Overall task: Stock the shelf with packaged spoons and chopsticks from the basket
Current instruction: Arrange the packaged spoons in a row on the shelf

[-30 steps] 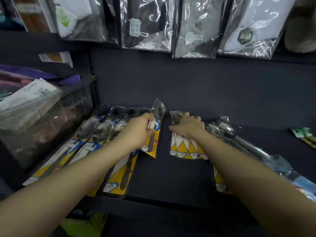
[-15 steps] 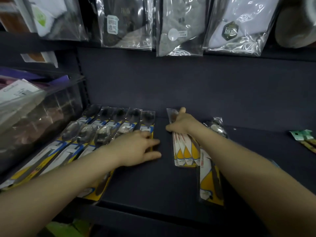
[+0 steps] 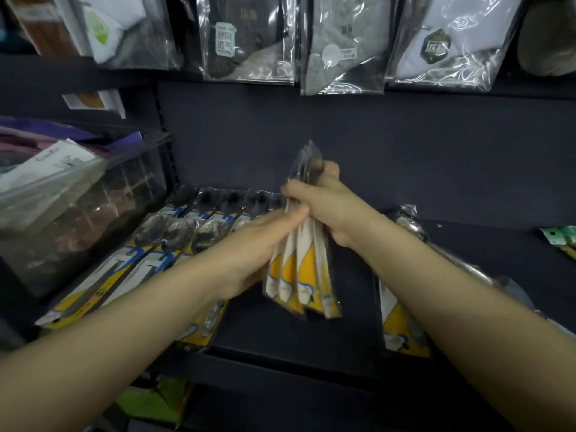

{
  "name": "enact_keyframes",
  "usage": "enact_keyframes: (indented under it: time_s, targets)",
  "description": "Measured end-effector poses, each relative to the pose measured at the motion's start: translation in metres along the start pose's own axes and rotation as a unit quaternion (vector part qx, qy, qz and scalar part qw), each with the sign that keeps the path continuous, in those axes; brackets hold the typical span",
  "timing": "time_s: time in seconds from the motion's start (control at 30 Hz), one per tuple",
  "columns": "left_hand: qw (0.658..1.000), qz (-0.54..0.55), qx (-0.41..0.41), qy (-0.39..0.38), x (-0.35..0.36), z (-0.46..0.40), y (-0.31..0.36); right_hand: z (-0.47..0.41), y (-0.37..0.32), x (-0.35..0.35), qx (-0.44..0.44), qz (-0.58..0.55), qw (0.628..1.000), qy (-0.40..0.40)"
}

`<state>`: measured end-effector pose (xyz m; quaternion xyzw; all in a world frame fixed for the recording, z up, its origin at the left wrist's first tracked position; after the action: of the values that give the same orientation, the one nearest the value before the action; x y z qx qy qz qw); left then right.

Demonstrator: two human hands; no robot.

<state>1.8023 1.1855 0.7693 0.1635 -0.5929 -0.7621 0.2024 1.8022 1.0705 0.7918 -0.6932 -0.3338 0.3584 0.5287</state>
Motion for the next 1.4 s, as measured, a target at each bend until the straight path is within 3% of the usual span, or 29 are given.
enact_keyframes:
  time_s: [0.1,0.27,0.33,0.43,0.67,0.9,1.1,1.27,1.4]
  targets:
    - [0.999,0.032,0.003,0.03,-0.011,0.013,-0.005,0.009,-0.001,0.021,-0.005,0.009,1.0,0.002]
    - [0.998,0.04,-0.019,0.051,-0.041,0.029,-0.029,0.028,0.02,0.048,0.068,-0.047,0.997,0.0]
    - [0.997,0.046,-0.021,0.055,-0.046,0.034,-0.034,0.032,0.022,0.051,0.063,-0.008,0.998,0.002]
    - [0.997,0.041,-0.008,0.061,-0.058,0.047,-0.041,0.029,0.029,0.047,0.042,0.055,0.997,0.045]
    - [0.99,0.003,0.022,0.136,-0.109,0.073,-0.047,0.016,0.06,0.02,0.123,0.062,0.977,0.164]
    - [0.988,-0.006,0.014,0.151,-0.124,0.076,-0.053,0.011,0.062,0.02,0.137,0.158,0.966,0.154]
    - [0.991,-0.005,0.021,0.135,-0.121,0.07,-0.056,0.011,0.064,0.025,0.152,0.094,0.974,0.141]
    - [0.992,0.014,0.023,0.122,-0.116,0.064,-0.056,0.014,0.065,0.033,0.164,0.16,0.972,0.054]
    - [0.991,0.013,0.032,0.128,-0.115,0.06,-0.054,0.015,0.06,0.026,0.143,0.175,0.974,0.03]
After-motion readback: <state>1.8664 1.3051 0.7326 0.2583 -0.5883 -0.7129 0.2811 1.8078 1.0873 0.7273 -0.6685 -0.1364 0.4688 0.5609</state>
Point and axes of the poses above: each hand's wrist, its own z-axis away from the middle knuckle, its own x-axis out of the palm, y = z × x, the point moved 7 cm from there along -z, towards the middle knuckle, and after that the axes turned 8 degrees about -x, right-handed, at the moved point
